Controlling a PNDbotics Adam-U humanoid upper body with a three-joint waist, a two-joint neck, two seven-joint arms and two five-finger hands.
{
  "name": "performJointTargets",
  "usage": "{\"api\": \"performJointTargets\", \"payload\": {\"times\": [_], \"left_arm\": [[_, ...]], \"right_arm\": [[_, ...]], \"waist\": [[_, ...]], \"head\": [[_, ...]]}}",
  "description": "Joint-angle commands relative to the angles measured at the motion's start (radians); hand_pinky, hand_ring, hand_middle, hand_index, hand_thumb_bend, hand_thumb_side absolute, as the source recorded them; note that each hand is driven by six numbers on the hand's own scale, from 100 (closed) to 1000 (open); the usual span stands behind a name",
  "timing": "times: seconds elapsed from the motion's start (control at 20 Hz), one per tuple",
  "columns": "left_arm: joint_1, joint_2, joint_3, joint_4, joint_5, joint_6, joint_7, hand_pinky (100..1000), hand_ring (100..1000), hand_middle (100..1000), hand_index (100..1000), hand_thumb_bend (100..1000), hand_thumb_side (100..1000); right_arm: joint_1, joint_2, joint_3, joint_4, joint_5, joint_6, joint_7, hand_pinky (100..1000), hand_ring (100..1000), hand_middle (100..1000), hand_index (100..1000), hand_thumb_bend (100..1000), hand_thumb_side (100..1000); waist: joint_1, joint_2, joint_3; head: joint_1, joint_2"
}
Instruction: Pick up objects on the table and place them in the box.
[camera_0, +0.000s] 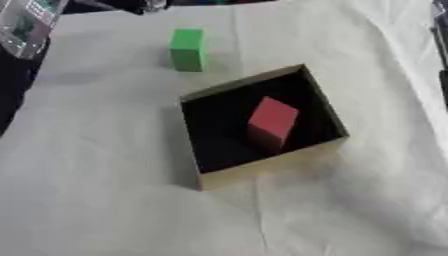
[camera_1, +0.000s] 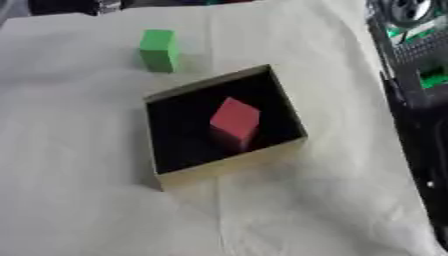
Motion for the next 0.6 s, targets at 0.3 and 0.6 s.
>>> {"api": "performJointTargets", "payload": {"times": [0.3, 0.6], "left_arm": [[-0.05, -0.027, -0.01, 0.04, -0.037, -0.056, -0.127, 881, 859, 880, 983, 631, 619], [-0.059, -0.036, -0.013, 0.037, -0.045, -0.087, -0.242, 904, 882, 898, 1000, 653, 609]], "right_arm": [[-0.019, 0.004, -0.006, 0.002, 0.005, 0.003, 0.001, 817, 787, 797, 992, 100, 1000], [-0.014, 0.009, -0.008, 0.002, 0.002, 0.004, -0.001, 817, 785, 794, 991, 100, 1000]], "waist": [[-0.001, -0.017, -0.007], [0.003, -0.017, -0.011]], "head": [[-0.001, -0.022], [-0.001, -0.024]]}}
